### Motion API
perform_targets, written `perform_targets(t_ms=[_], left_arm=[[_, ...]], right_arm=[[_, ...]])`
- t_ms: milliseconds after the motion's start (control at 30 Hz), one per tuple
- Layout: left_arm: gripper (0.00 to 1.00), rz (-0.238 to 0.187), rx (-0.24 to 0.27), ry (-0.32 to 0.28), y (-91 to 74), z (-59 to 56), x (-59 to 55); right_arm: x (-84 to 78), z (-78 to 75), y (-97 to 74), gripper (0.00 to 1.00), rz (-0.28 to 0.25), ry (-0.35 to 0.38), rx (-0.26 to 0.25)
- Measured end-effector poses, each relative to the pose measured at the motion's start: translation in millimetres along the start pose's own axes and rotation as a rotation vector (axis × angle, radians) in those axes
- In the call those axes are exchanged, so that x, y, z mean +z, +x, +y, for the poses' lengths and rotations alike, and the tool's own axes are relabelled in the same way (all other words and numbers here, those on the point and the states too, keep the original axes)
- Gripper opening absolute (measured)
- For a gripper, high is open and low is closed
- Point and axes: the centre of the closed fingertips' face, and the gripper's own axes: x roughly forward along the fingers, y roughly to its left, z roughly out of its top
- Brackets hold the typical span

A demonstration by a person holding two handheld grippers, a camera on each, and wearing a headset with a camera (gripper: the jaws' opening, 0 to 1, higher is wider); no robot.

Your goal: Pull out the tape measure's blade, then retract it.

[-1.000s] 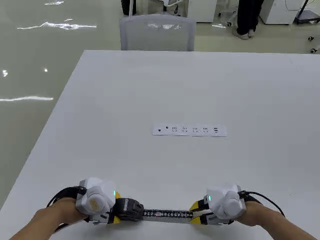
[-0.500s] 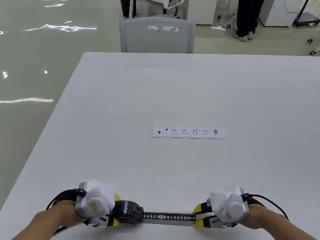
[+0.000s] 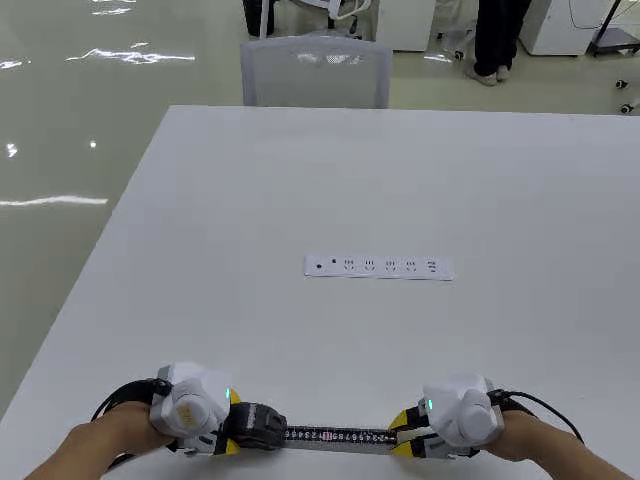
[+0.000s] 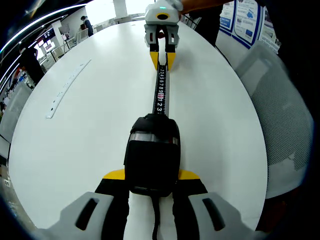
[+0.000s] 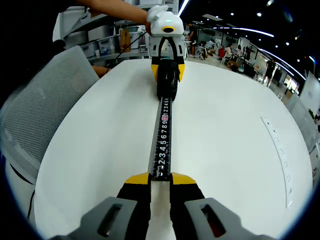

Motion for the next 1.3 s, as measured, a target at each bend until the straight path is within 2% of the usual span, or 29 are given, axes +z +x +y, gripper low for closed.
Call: perform_targets(t_ms=[867, 1300], left_arm=[[0.28, 0.001, 0.002, -0.004, 3.4, 0.4, -2.5], [0.28, 0.000, 0.002, -0.004, 2.6, 0.2, -0.3]], right_arm=[[-11.0, 0.3, -9.1, 0.12, 0.023, -0.006, -0.001], [-16.6, 0.8, -12.9, 0.12, 0.033, -0.003, 0.000]])
